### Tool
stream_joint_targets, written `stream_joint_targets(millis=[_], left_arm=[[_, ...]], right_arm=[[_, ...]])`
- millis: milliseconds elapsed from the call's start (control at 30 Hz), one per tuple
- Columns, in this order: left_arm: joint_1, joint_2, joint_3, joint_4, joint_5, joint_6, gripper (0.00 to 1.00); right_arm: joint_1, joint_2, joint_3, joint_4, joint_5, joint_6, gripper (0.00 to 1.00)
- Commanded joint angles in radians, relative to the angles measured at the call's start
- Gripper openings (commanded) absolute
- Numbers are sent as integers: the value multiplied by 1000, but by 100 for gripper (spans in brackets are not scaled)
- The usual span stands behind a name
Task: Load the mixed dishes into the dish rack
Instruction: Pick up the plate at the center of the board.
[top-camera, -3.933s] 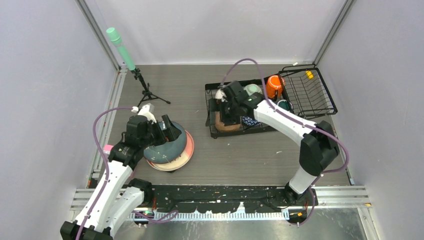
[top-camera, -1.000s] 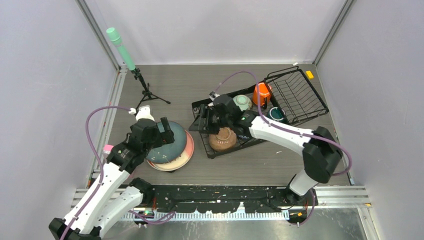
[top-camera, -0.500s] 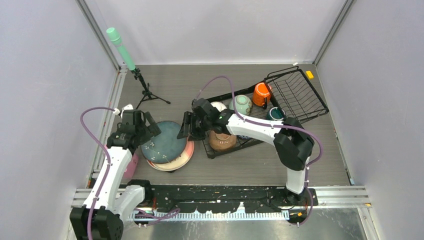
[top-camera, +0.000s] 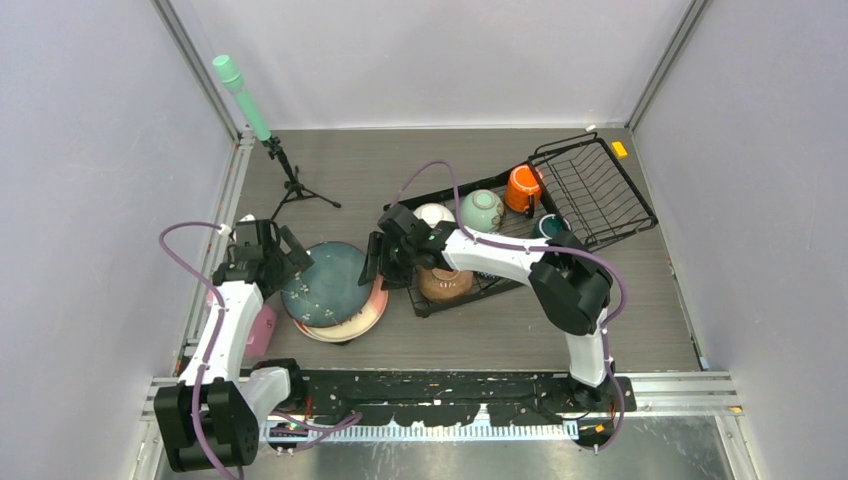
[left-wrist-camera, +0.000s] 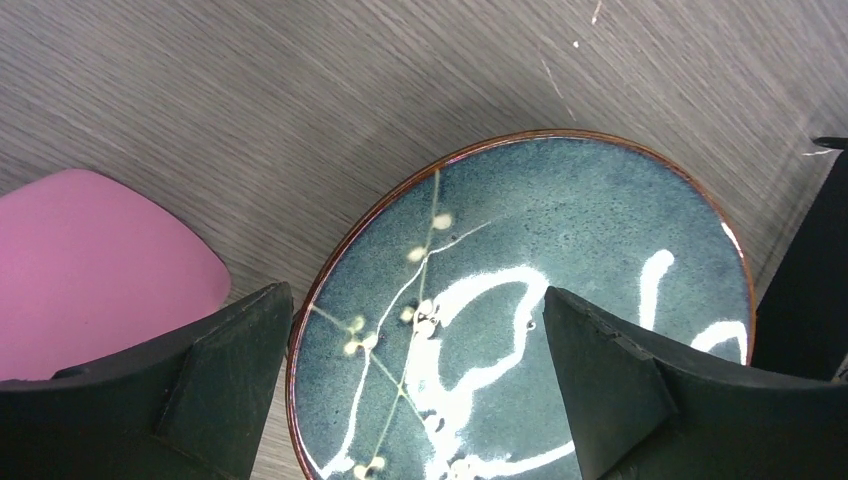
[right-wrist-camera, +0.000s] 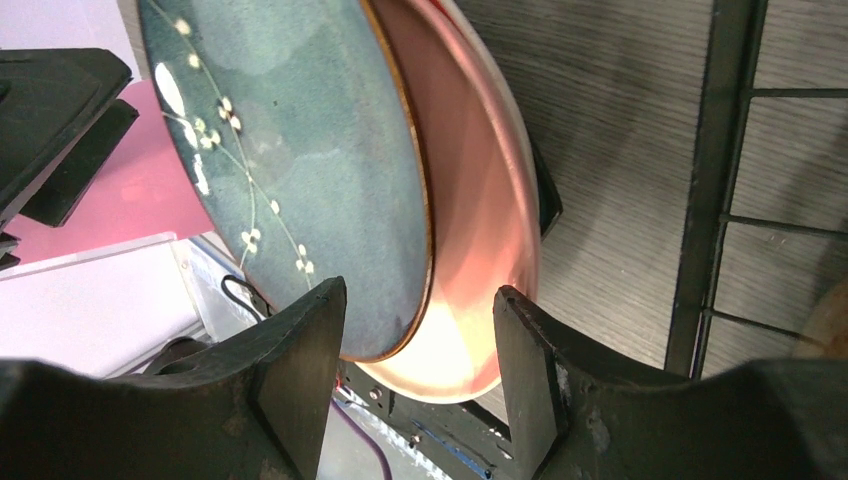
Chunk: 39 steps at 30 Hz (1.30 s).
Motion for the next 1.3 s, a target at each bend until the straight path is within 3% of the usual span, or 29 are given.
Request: stream_joint_targets(millis=[0,300,567,700,933,1100,1267], left_arm=[[10,14,-29,81,-5,11,100],[9,24,-93,125,33,10,97],[10,-25,-132,160,80,-2,70],[10,-46,-139,163,136,1,60],[10,-95,-118,137,135,5,64],[10,-128,-71,115,157,13,68],[10,-143,-28,98,202,16,80]], right_arm=[[1,28,57,28,-13,8,61],[-3,76,86,70,-20,-3,56],[-11,111,47,216,-52,63,46],[-15,119,18,307,-78,104,32],[-24,70,6,370,-99,96,3],[-45,15,-27,419,-150,115,0],[-71,-47,-59,473,-195,139,0]])
